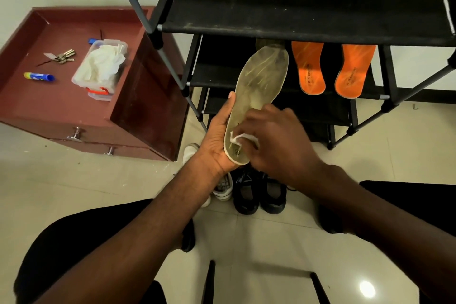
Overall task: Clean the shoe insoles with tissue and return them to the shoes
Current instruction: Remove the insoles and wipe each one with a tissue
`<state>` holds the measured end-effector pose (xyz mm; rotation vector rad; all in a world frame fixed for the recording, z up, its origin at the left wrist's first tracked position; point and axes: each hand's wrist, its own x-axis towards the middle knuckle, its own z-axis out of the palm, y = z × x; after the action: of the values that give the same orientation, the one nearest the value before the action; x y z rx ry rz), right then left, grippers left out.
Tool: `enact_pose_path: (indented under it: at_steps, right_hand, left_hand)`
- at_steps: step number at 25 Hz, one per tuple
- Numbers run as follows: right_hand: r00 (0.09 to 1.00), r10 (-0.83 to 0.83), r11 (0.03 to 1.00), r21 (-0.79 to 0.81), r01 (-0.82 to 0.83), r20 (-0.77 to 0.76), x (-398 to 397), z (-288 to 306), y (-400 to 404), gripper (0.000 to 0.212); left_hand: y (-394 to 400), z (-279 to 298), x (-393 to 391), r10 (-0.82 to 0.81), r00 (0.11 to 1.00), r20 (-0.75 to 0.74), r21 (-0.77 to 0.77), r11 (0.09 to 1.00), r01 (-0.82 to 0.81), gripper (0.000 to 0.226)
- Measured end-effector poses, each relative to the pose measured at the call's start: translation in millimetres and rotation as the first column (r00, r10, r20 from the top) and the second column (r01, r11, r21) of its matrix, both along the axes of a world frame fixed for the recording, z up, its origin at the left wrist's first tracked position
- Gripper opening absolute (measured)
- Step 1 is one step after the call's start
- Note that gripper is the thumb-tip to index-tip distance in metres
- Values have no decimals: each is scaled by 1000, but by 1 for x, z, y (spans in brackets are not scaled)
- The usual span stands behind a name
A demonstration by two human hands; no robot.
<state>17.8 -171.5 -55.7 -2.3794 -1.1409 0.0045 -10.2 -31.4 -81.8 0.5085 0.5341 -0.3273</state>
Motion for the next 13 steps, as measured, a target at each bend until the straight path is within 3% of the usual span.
enact_pose_path:
  at_steps: [3,6,10,13]
  right_hand:
    - [976,-216,976,32,217,-11,14,-1,-4,18]
    - [996,-26,998,57,32,-90,2,-1,3,17]
    - [973,-229,973,23,229,-10,14,-1,0,21]
    - [995,-50,997,48,54,-86,0,2,3,19]
  left_hand:
    - [-1,1,1,22,999,32,2,1000,-23,56]
    - [-2,0,-2,0,1000,8,-11,1000,0,57]
    - [-3,-4,-1,10,998,58,-38,999,-8,54]
    - [-3,-2,-2,-6,1000,22,-57,998,7,56]
